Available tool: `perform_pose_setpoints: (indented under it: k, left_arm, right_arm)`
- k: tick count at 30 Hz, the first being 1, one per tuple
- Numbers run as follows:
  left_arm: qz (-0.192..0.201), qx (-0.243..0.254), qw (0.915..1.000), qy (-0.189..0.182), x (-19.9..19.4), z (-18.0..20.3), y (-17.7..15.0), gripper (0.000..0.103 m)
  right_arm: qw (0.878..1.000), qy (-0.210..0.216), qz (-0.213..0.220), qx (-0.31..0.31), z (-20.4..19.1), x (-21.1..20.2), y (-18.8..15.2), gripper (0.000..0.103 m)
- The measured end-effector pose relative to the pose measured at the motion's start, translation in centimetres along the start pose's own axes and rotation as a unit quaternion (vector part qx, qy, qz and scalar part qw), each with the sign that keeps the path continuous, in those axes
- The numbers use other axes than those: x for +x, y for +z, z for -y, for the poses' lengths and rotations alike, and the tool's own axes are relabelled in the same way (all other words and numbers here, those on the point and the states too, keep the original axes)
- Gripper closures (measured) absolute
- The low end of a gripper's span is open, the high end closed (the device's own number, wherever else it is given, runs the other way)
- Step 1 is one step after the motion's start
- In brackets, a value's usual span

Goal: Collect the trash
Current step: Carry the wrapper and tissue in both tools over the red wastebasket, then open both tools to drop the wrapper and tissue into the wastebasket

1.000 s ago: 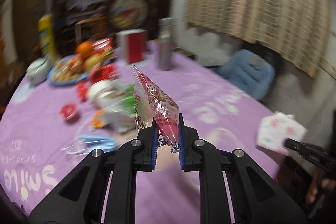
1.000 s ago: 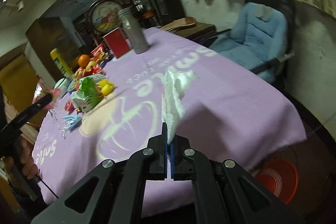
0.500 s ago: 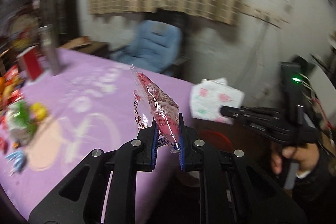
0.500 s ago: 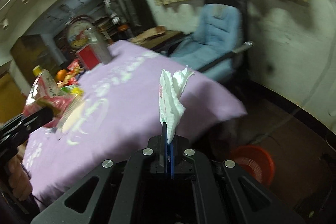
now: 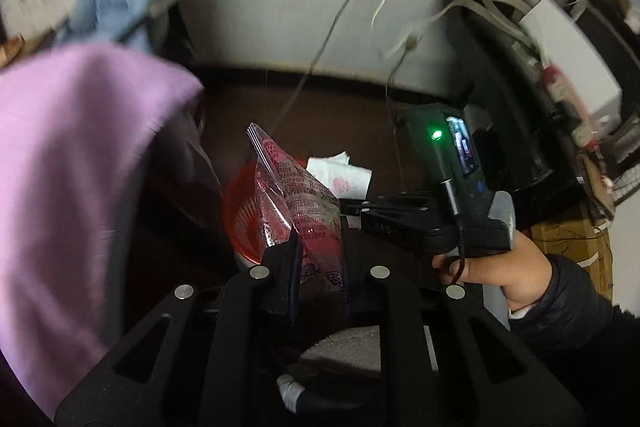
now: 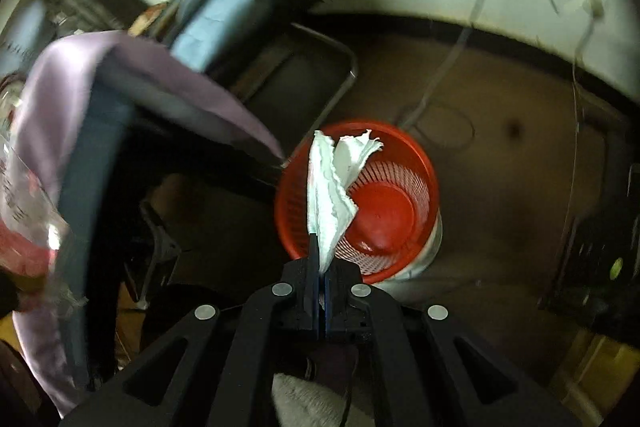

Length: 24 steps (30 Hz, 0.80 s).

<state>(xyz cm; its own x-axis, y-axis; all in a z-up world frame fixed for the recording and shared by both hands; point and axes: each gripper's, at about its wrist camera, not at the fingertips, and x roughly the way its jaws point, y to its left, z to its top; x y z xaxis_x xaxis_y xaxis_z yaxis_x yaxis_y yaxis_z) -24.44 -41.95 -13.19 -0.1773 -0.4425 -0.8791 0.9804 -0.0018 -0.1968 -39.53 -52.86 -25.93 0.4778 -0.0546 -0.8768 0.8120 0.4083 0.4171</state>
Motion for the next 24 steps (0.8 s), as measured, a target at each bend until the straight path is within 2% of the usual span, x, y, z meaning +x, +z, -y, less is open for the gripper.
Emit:
perform_pose_setpoints:
  k: [3,6,9,16,20,24]
  left_arm:
    - [-0.051,-0.025,0.9983,-0.008,5.5,-1.5,0.7,0.086]
    - [-0.085,-0.041,0.9955,-0.004,10.2,-3.1,1.1,0.086]
    - [-0.127,-0.049,0.9905,0.018,14.6,-4.1,1.1,0.086]
    - [-0.186,-0.057,0.9796,0.051,21.0,-4.8,0.5,0.086]
    - [-0.203,-0.068,0.9746,0.065,23.0,-5.4,-0.1,0.085]
    - [-0.216,-0.078,0.9692,0.088,24.7,-6.1,-0.4,0.076]
  right_arm:
    - [0.999,-0.001,-0.022,0.028,2.1,3.2,0.3,0.101]
    - [0.999,-0.005,-0.034,0.041,3.6,5.0,0.4,0.101]
    - [0.998,-0.014,-0.037,0.046,4.3,6.3,0.8,0.101]
    - [0.998,-0.051,-0.042,0.024,4.1,8.1,1.5,0.101]
    - [0.997,-0.056,-0.051,0.018,4.4,9.2,1.7,0.101]
    - [0.996,-0.059,-0.062,0.014,4.4,9.9,1.6,0.097]
